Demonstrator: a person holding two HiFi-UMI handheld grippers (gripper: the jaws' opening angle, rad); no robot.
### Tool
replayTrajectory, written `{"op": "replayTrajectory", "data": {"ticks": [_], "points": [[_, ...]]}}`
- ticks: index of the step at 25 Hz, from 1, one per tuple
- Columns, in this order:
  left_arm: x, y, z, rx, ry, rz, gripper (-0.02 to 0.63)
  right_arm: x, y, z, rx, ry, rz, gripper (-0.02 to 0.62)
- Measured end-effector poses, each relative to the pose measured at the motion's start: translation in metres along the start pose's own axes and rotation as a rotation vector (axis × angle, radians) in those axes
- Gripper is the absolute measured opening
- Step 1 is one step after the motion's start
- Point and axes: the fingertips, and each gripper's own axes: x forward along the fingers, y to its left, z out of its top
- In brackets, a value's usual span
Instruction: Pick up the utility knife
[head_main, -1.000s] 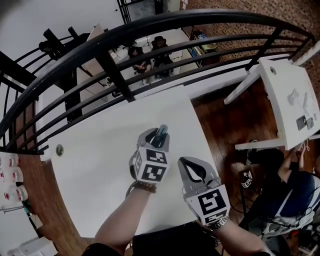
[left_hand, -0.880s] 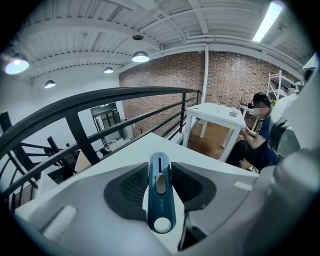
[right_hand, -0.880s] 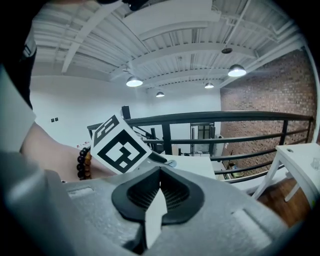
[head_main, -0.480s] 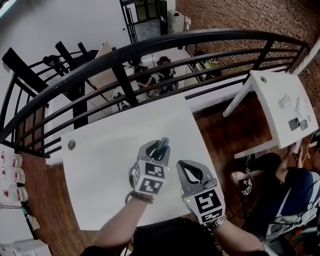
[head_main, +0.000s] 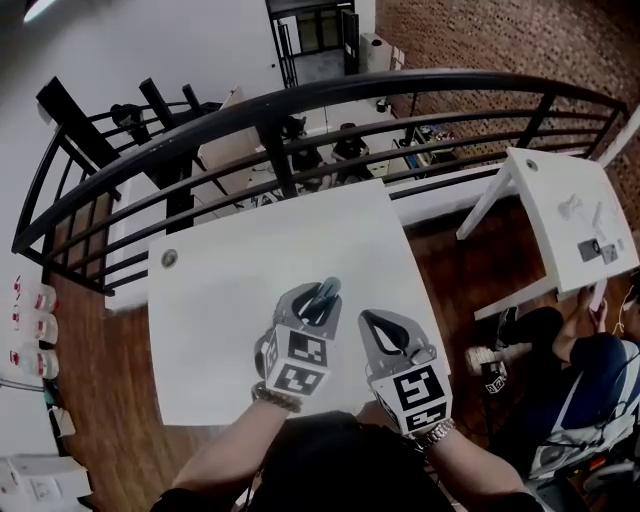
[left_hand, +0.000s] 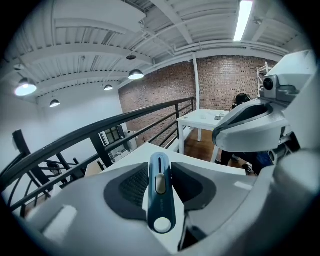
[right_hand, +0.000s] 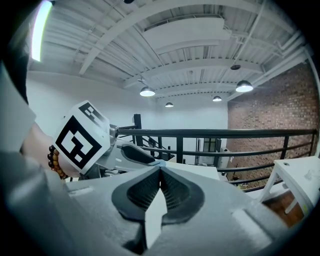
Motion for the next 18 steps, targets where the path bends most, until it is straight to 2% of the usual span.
{"op": "replayTrajectory", "data": {"ticks": [7, 18], "points": [[-0.043, -0.006, -0.008, 0.025, -0.020, 0.001, 0.161, -0.006, 0.025, 0.005, -0.014, -0.006, 0.024, -0.006], [-0.104, 0.016, -0.032, 0.029, -0.069, -0.001, 0.161, 0.000, 0.081, 0.015, -0.054, -0.026, 0.011, -0.008]]}}
